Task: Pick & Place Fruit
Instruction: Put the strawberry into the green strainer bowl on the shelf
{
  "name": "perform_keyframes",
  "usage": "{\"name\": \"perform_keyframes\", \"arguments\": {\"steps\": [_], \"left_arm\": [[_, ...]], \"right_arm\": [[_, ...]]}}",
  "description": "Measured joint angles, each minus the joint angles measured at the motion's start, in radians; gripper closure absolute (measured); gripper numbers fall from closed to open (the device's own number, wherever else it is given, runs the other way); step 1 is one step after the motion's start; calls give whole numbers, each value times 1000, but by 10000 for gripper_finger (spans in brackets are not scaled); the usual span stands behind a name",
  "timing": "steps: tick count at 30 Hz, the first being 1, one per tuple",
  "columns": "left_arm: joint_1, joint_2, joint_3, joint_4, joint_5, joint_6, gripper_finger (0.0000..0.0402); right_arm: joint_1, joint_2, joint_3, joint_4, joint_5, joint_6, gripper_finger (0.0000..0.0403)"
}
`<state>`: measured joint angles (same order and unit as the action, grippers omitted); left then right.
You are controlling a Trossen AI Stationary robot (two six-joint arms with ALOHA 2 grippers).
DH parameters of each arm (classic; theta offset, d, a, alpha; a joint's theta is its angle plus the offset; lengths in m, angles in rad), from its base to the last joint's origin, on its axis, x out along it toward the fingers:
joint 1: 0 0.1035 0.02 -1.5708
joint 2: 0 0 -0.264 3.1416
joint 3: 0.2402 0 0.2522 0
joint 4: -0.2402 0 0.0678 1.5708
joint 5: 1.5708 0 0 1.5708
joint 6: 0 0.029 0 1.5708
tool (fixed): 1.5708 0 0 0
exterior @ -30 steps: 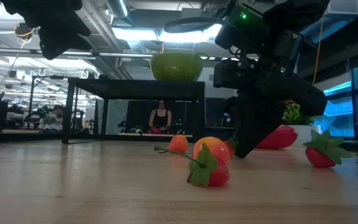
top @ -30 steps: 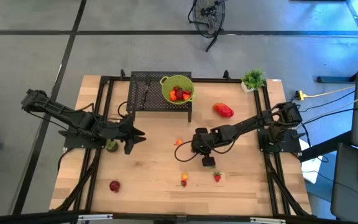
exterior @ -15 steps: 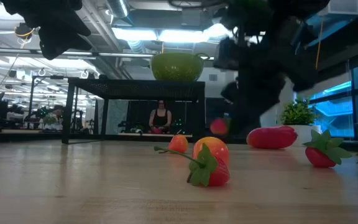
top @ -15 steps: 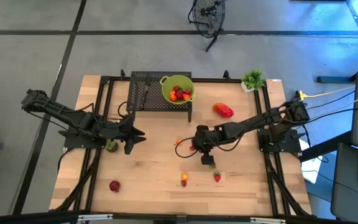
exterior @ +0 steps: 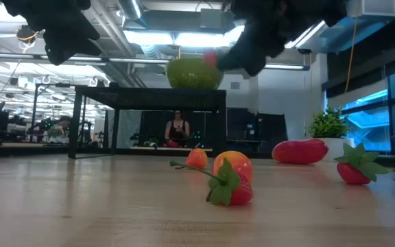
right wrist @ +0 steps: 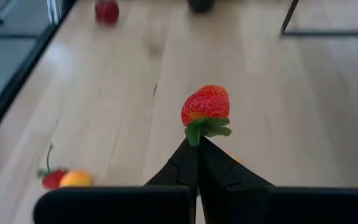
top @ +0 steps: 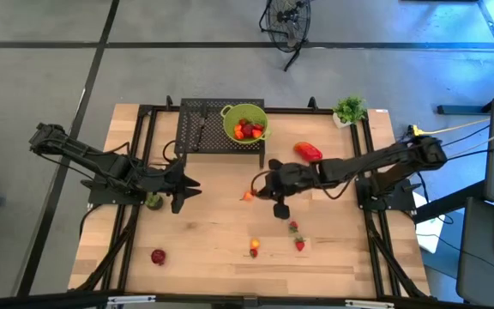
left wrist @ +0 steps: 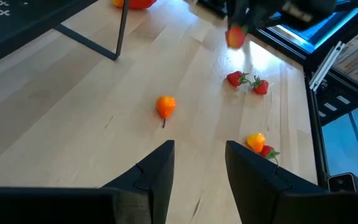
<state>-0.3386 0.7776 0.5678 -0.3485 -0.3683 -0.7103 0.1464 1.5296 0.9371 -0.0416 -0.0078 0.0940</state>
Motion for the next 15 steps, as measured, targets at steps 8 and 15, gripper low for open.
{"name": "perform_keyframes", "arguments": {"steps": [8,15], "left_arm": [[0,0,-3,3,-1,35,263],[0,0,-4,0,0,35,263]], "right_arm": [[-66,-20,127,-14,0,-32,400],[-142,-17,321,-197,43,-69,400]]}}
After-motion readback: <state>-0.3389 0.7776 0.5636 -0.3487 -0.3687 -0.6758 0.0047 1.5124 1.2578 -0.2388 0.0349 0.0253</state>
